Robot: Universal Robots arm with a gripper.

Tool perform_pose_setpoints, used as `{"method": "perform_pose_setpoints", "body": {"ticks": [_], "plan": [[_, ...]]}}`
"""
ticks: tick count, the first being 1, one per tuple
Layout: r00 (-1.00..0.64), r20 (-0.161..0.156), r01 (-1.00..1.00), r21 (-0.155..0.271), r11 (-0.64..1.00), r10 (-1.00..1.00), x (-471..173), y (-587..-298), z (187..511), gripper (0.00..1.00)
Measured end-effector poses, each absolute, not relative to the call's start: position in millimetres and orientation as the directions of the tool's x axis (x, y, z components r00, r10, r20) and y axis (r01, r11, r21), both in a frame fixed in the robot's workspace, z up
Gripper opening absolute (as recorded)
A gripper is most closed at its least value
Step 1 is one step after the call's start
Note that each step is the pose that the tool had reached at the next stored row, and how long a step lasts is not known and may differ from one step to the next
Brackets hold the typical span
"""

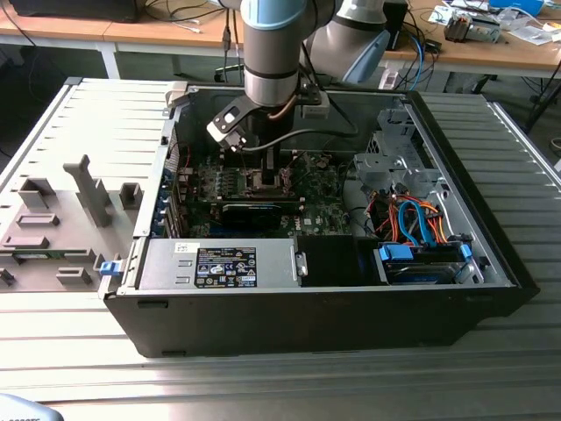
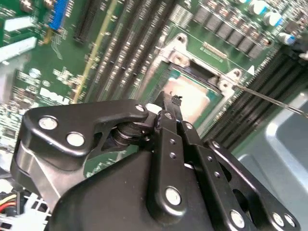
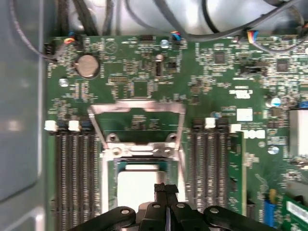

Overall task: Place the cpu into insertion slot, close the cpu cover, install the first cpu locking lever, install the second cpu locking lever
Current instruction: 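Place the cpu into insertion slot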

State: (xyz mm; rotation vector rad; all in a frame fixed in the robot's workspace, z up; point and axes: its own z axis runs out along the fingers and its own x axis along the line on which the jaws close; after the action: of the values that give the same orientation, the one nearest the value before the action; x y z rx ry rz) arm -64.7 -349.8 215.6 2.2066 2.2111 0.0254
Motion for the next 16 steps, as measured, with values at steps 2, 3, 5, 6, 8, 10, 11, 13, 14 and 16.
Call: {"method": "perform_pose_setpoints", "body": {"ticks": [2, 3, 5, 6, 8, 10, 11, 13, 14, 16], "plan": [[-0.002, -0.001, 1.0, 0.024, 0.002, 1.0, -65, -346, 215, 0.11], [-0.002, -0.001, 1.0, 0.024, 0.002, 1.0, -65, -345, 213, 0.11], [-0.002, -0.001, 1.0, 0.02, 0.002, 1.0, -65, -341, 206, 0.11], [-0.002, -0.001, 1.0, 0.019, 0.002, 1.0, -64, -340, 205, 0.11], [-0.002, -0.001, 1.0, 0.018, 0.002, 1.0, -63, -340, 205, 0.11], [-0.002, 0.001, 1.0, 0.018, 0.002, 1.0, -62, -340, 207, 0.11], [-0.002, -0.001, 1.0, 0.017, 0.002, 1.0, -63, -340, 209, 0.11], [-0.002, -0.001, 1.0, 0.017, 0.002, 1.0, -63, -340, 213, 0.11], [-0.002, -0.001, 1.0, 0.017, 0.002, 1.0, -63, -340, 215, 0.11], [-0.002, -0.001, 1.0, 0.017, 0.002, 1.0, -63, -340, 219, 0.11]]}}
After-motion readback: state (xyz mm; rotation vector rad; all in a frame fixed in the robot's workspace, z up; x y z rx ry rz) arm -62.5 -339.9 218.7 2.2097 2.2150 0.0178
